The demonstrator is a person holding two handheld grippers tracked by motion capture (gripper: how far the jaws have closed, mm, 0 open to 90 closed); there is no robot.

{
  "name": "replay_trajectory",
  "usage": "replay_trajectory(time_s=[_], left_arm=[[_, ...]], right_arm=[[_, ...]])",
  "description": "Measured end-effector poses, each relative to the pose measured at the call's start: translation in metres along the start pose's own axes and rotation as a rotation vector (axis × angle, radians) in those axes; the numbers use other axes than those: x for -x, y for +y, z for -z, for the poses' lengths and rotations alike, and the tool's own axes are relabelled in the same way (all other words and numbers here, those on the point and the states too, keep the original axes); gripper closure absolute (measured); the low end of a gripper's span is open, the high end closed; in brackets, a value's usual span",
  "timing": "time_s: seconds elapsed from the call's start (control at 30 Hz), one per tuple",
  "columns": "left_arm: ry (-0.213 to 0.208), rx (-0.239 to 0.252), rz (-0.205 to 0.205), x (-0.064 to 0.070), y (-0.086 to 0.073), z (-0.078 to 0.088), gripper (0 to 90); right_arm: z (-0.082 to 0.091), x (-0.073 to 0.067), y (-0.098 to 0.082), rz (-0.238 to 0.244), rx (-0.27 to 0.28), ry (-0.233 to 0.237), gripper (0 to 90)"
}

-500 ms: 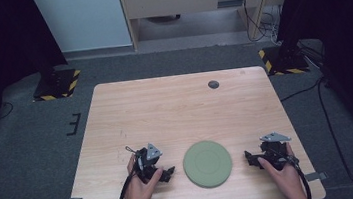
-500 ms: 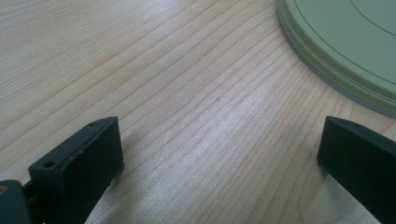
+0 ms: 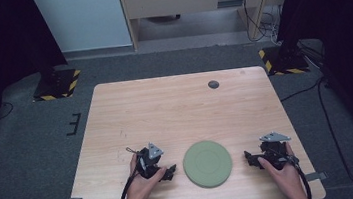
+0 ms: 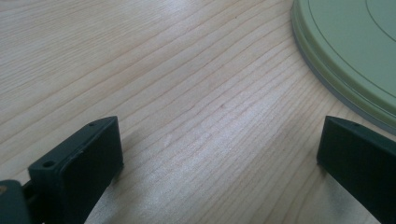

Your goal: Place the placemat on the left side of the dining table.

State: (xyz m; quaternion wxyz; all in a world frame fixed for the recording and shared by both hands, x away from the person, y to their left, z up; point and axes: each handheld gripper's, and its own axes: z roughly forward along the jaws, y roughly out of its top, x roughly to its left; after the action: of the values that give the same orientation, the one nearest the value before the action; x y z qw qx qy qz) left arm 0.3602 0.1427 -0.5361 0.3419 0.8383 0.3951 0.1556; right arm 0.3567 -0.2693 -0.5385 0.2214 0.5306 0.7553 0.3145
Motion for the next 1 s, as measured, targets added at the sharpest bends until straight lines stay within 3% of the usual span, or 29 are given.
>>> replay_trajectory(time_s=[0.17,0.33,0.43,0.7,1.0], left_arm=[[-0.020,0.015,0.002,0.000,0.001,0.005,4.6],[-0.018,0.053,-0.028,0.006,-0.003,0.014,4.4],[-0.043,0.076,-0.033,0.010,-0.002,0.017,4.4],[-0.082,0.068,-0.090,0.029,0.002,0.010,3.3],[-0.084,0.064,-0.092,0.038,0.004,0.004,3.0]], right_arm=[[0.003,-0.001,0.000,0.011,0.006,-0.003,4.6],[0.011,-0.008,0.000,0.049,0.033,0.036,4.2],[0.012,-0.014,0.000,0.065,0.040,0.053,4.2],[0.013,-0.031,0.001,0.110,0.049,0.095,4.0],[0.014,-0.038,0.001,0.124,0.054,0.122,4.0]])
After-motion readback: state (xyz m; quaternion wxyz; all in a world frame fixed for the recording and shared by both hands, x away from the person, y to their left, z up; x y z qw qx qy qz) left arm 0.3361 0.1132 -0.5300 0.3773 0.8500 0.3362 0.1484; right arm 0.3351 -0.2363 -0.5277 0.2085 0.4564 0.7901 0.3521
